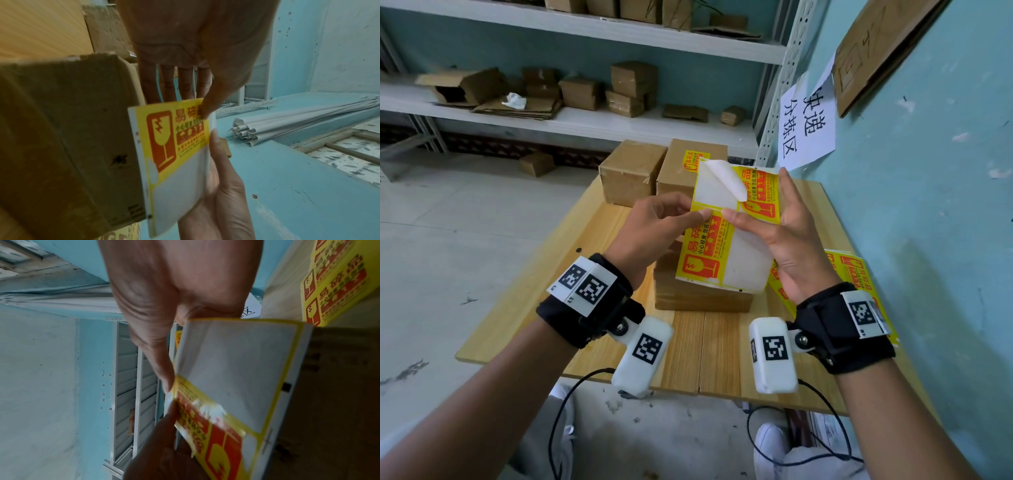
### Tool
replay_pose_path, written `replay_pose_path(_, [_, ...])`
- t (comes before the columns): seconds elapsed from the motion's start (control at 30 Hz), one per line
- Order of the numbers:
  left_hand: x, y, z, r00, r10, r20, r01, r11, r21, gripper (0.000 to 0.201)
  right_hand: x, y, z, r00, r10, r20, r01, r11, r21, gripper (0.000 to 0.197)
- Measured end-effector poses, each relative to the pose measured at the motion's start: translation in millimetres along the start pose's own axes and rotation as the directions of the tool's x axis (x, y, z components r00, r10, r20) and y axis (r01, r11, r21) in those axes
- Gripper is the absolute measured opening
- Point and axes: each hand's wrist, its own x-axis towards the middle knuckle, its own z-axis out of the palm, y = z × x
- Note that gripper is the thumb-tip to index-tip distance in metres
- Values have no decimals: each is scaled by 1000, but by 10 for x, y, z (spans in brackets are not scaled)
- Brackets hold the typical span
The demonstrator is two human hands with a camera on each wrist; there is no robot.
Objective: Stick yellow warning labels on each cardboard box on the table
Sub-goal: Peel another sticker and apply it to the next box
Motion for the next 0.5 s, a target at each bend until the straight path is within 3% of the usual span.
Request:
replay_pose_path(0.13, [-15, 14, 17, 999, 17, 37, -17, 1000, 1, 17, -22, -19, 5, 1000, -15, 2, 15, 997, -81, 63])
replay_pose_path(0.33, [-14, -5, 29, 999, 44, 9, -44, 999, 10, 9, -37, -25, -4, 999, -9, 34, 12, 997, -81, 62])
replay_pose_path(0.5, [-13, -20, 12, 996, 73, -46, -70, 996, 55, 18, -49, -22, 25, 999, -8, 42, 11, 997, -74, 79])
